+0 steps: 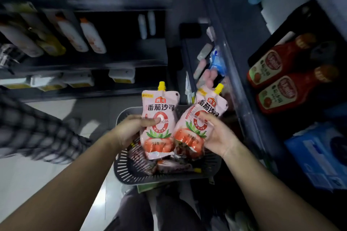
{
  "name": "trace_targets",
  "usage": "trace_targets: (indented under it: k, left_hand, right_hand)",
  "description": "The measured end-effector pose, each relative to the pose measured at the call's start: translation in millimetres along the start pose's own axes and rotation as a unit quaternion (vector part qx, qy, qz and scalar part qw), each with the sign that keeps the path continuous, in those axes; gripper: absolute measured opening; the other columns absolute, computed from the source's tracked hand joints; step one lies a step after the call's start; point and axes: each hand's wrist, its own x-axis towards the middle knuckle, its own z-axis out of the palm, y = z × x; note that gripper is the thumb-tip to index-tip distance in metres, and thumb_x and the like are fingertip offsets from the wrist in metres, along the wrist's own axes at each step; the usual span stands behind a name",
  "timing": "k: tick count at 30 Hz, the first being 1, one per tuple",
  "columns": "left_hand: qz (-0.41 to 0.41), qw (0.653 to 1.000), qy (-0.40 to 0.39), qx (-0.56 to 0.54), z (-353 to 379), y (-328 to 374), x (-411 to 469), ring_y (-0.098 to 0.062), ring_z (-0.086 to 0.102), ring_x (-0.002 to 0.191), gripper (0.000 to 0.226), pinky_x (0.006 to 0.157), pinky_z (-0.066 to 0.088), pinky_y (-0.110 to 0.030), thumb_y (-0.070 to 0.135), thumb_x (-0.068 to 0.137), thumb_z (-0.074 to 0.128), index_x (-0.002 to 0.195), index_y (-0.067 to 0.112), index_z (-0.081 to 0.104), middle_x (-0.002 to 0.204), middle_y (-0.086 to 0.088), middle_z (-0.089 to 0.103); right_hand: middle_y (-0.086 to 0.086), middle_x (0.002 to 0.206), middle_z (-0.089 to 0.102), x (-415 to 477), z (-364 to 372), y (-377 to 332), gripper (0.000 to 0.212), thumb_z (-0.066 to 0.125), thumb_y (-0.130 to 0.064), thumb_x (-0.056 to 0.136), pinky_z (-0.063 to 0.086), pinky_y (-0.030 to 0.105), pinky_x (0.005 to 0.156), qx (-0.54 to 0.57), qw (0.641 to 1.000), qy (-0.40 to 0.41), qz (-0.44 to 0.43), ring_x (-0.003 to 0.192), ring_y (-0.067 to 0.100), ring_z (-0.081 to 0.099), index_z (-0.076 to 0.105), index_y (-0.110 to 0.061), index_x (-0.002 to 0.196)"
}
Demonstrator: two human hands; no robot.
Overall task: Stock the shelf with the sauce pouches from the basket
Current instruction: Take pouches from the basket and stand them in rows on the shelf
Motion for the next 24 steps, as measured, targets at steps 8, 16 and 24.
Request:
trace_targets:
  k: [8, 16, 24]
  left_hand:
    - [0.006, 0.996, -0.087, -0.034, 8, 16, -15, -0.027, 0.073, 0.083, 0.040, 0.069, 0.060, -0.036, 0.020, 0.067, 0.071, 0.105, 0.008, 0.067, 0.100, -0.016, 0.074]
    - [0.055, 0.982, -0.172, 0.046, 1, 45, -50, -0.027, 0.073, 0.080, 0.035, 0.070, 0.060, -0.036, 0.012, 0.063, 0.074, 0.098, 0.012, 0.069, 0.097, -0.015, 0.074]
    - [0.085, 0.960, -0.263, 0.051, 10, 59, -84, -0.024, 0.073, 0.071, 0.036, 0.057, 0.058, -0.032, 0.006, 0.061, 0.072, 0.097, 0.006, 0.068, 0.086, -0.015, 0.075]
  right_hand:
    - [0.013, 0.093, 0.075, -29, 27, -5, 0.051, 0.077, -0.032, 0.059, 0.060, 0.035, 0.062, -0.021, 0.995, 0.057, -0.078, 0.080, 0.024, 0.074, 0.069, -0.009, 0.104]
    - [0.016, 0.090, 0.075, -78, 55, 20, 0.019, 0.073, -0.015, 0.076, 0.059, 0.033, 0.059, -0.031, 0.968, 0.108, -0.224, 0.077, 0.028, 0.073, 0.072, -0.006, 0.093]
    - [0.011, 0.074, 0.076, -137, 72, 58, 0.010, 0.076, -0.015, 0.073, 0.056, 0.028, 0.049, 0.024, 0.929, 0.189, -0.316, 0.064, 0.022, 0.073, 0.072, -0.010, 0.080]
